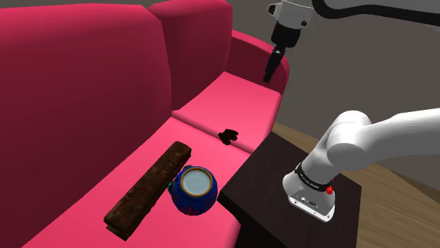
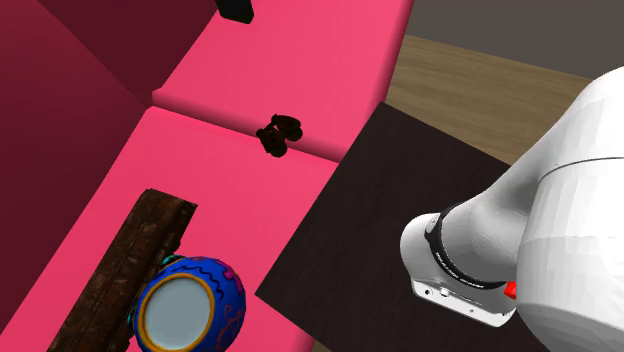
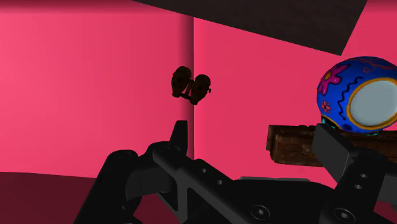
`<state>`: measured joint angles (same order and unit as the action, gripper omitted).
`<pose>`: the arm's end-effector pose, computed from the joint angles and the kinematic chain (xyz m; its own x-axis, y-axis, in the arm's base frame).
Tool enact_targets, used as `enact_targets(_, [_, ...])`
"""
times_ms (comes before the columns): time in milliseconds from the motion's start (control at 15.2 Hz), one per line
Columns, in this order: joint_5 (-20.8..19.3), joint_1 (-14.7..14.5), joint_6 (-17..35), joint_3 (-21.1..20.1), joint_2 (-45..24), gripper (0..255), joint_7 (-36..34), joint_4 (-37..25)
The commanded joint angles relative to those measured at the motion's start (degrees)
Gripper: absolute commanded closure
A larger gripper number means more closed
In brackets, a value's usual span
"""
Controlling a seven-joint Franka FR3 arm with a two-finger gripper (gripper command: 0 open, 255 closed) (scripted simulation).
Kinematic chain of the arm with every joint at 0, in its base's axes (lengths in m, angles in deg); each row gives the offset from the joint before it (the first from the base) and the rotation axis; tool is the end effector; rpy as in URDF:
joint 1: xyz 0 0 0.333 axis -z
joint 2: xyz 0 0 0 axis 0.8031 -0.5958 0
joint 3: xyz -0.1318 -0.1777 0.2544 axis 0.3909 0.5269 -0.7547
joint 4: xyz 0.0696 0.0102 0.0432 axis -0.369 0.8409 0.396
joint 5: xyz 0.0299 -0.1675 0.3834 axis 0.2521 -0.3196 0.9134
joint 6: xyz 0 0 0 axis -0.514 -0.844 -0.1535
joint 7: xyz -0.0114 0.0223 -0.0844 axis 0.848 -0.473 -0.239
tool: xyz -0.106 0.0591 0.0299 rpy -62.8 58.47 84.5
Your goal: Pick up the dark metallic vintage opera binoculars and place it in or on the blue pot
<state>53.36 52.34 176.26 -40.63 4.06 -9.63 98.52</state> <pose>0.3242 0.0276 0.5582 0.9721 0.2344 -0.0010 0.2340 -0.9702 0.0637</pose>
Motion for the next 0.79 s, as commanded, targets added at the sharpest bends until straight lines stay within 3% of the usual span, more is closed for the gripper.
enact_targets(0, [0.0,0.0,0.0,0.0,0.0,0,0.0,0.0])
enact_targets(726, [-2.06,2.21,22.45,6.86,-6.96,0,6.58,15.38])
